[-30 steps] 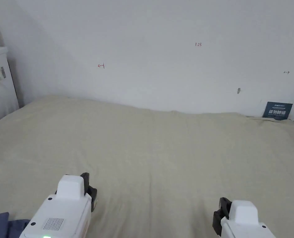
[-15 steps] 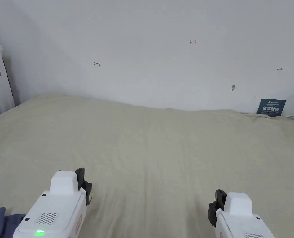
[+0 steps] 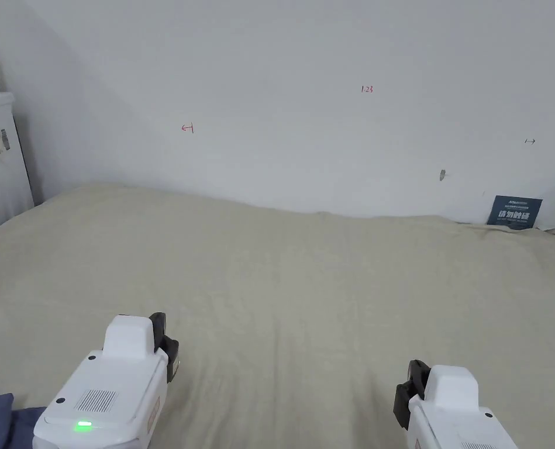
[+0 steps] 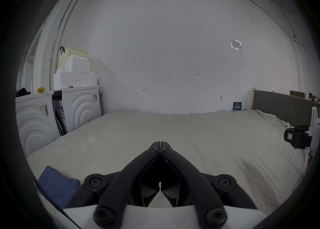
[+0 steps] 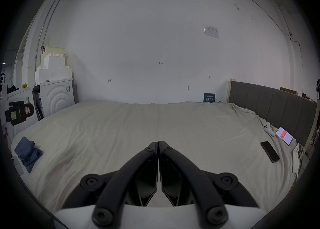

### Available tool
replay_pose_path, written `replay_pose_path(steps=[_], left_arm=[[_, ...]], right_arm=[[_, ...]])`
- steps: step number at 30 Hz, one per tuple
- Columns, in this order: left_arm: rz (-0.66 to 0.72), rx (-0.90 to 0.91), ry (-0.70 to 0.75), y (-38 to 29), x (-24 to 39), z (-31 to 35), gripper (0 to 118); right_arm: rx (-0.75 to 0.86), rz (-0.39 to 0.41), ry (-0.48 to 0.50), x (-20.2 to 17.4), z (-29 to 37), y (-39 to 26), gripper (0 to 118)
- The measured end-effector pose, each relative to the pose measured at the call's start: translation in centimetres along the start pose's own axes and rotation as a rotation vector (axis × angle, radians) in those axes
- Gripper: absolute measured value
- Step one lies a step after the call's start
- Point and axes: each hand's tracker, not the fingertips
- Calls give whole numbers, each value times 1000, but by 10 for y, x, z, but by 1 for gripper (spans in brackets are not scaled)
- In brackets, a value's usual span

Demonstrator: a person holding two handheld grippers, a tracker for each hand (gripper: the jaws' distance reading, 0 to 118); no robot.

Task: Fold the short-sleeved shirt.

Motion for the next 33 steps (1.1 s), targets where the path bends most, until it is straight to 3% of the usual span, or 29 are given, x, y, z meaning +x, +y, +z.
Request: replay_pose_path(steps=[33], left_arm=[[-12, -19, -29, 0, 13, 1, 0]], right_arm=[[10, 12, 0, -3, 0, 5, 1]])
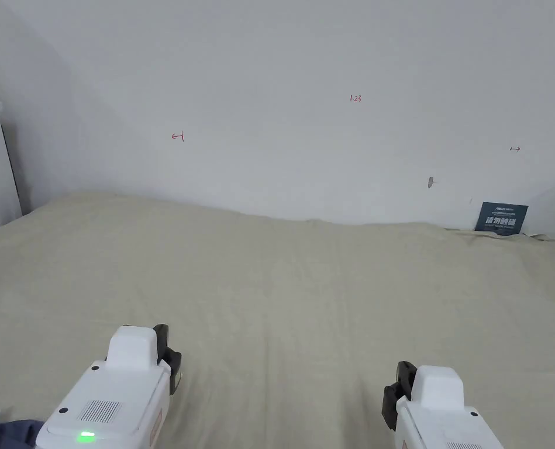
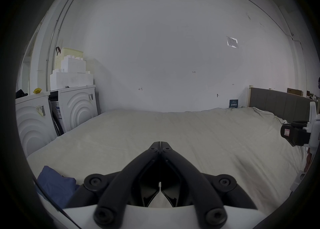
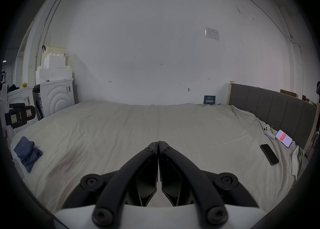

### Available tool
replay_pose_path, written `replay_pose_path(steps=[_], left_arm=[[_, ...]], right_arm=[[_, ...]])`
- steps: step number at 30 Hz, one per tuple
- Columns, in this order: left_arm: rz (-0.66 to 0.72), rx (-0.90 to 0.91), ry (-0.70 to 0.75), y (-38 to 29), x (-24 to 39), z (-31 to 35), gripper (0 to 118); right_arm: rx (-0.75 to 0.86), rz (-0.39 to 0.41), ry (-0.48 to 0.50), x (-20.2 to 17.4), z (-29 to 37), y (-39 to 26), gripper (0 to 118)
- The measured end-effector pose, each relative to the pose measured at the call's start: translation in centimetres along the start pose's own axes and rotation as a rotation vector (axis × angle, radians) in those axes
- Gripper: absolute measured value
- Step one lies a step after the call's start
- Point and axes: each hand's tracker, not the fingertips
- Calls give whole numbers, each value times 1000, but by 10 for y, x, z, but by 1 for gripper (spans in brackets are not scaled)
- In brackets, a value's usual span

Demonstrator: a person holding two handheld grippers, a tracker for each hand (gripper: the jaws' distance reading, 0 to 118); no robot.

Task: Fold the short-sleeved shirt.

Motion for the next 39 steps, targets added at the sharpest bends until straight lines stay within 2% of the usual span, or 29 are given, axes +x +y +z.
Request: replay_pose_path(steps=[2, 4, 5, 7, 8, 10, 11, 12, 13, 15, 17, 23, 29, 34, 39], left_arm=[[0, -4, 0, 1, 0, 0, 0], [2, -10, -4, 1, 0, 0, 0], [3, -12, -5, 1, 0, 0, 1], [8, -15, -12, 1, -1, 0, 9], [13, -17, -9, 1, -2, 0, 18], [19, -25, -9, 1, -2, -1, 44], [20, -30, -8, 1, -2, -1, 65], [21, -31, -4, 1, -2, -2, 75], [22, -29, 2, 0, -2, -2, 80], [26, -20, 9, -1, -4, -3, 82], [33, -17, 14, -1, -5, -4, 91], [79, -17, 10, 1, -8, -6, 118], [207, -60, -5, 12, -13, -14, 118], [326, -71, -66, 16, -15, -15, 118], [380, -51, -29, 15, -14, -18, 118]], right_arm=[[-5, 4, -2, 0, 0, -1, 1], [-6, 7, 2, -1, 0, -1, 6], [-6, 8, -2, -1, 0, -2, 20], [-6, 3, -4, 0, -1, -2, 59], [-12, -2, -1, 0, -1, -2, 75], [-15, -15, -1, 1, -2, -3, 78], [-15, -15, -1, 2, -2, -3, 81], [-13, -13, -2, 2, -3, -4, 88], [-10, -9, -5, 2, -3, -4, 93], [-5, -7, -11, 3, -2, -4, 96], [6, -11, -25, 4, -2, -4, 110], [19, 1, -72, 5, -3, -1, 111], [-34, -74, -49, 12, -10, 9, 111], [-21, -173, 40, 18, -11, 14, 111], [-38, -201, 21, 17, -12, 20, 111]])
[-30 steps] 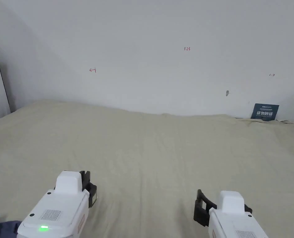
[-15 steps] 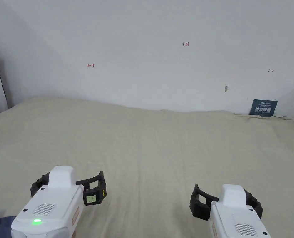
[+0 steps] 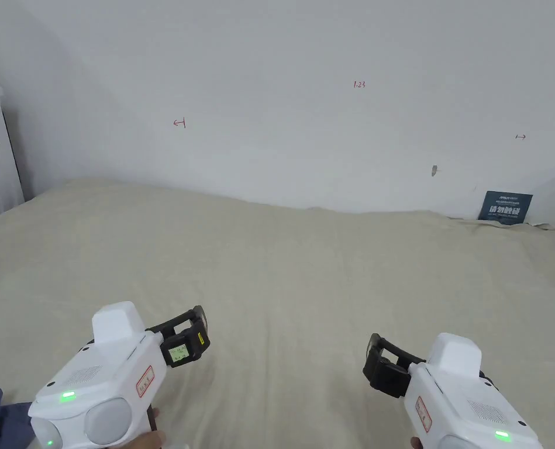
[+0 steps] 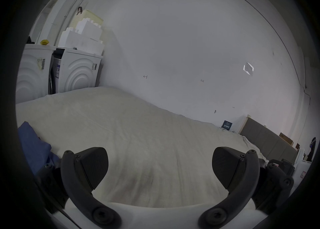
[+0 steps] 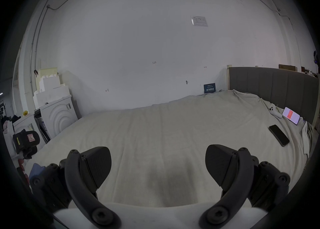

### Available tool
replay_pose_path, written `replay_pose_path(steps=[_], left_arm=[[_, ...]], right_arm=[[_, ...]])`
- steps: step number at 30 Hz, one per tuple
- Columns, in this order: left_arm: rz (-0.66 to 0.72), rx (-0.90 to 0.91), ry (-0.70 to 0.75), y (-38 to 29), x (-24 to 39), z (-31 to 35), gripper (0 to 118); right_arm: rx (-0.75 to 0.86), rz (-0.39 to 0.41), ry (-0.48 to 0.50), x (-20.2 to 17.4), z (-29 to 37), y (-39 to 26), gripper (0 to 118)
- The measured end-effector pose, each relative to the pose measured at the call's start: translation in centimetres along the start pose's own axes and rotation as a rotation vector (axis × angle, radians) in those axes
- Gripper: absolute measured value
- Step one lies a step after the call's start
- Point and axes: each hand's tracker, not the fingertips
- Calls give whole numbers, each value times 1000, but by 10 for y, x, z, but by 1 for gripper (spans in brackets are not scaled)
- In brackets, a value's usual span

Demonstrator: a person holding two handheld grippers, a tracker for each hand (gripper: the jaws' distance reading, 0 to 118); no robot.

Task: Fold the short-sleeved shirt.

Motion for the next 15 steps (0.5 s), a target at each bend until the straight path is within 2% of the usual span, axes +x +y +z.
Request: replay_pose_path(steps=[5, 8, 11, 15], left_arm=[[97, 50, -33, -3, -5, 3, 118], [105, 71, -28, -8, -6, 6, 118], [59, 92, -44, -13, -3, 8, 118], [33, 71, -6, -12, 1, 6, 118]], right_arm=[[-42, -64, -3, 3, -3, 3, 111], [-78, -97, -29, 3, -5, 6, 111], [-108, -100, -49, 3, -7, 8, 111], [-185, -70, -137, -1, -12, 10, 111]])
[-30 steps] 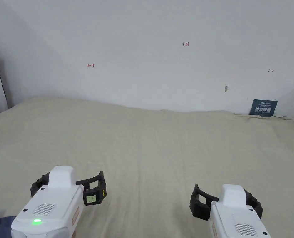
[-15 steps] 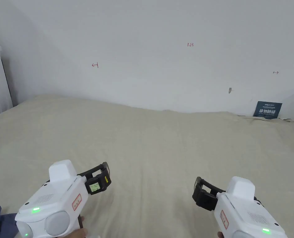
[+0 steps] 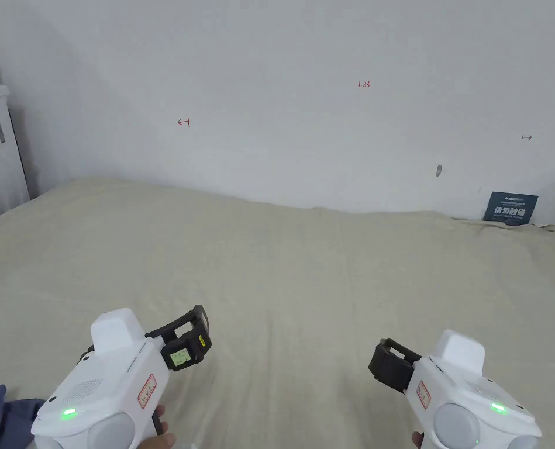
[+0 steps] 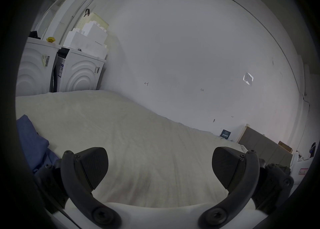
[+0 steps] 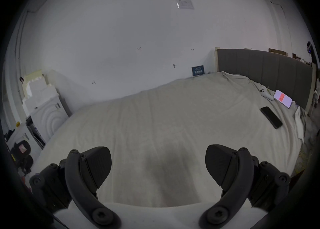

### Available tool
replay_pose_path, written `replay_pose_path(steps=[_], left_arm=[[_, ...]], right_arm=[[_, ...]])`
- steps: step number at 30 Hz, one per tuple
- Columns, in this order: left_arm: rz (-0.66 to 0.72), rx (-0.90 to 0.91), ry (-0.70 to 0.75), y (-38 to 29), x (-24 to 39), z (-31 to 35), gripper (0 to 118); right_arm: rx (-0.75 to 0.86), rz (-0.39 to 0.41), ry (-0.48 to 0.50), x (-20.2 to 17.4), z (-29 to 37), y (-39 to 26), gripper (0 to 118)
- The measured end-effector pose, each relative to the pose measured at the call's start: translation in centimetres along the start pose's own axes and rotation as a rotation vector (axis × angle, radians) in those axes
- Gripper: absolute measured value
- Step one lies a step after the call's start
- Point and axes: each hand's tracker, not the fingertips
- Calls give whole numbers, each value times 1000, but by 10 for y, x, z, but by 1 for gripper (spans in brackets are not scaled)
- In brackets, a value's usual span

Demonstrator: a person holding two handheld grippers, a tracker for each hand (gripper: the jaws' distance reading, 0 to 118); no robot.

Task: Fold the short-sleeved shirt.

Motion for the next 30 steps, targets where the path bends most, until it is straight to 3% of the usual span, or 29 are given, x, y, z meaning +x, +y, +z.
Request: replay_pose_path(steps=[3, 9, 23, 30], left_arm=[[-61, 21, -9, -1, 1, 4, 118], [-254, 21, 78, -6, 9, 4, 118], [-349, -33, 82, -8, 10, 9, 118], [-352, -44, 99, -6, 12, 11, 118]], right_arm=[[-2, 38, -24, -4, -2, -1, 111], [-19, 22, -9, -3, -3, -4, 111], [-32, 112, -44, -14, -1, -15, 111], [-45, 102, -50, -15, 0, -12, 111]])
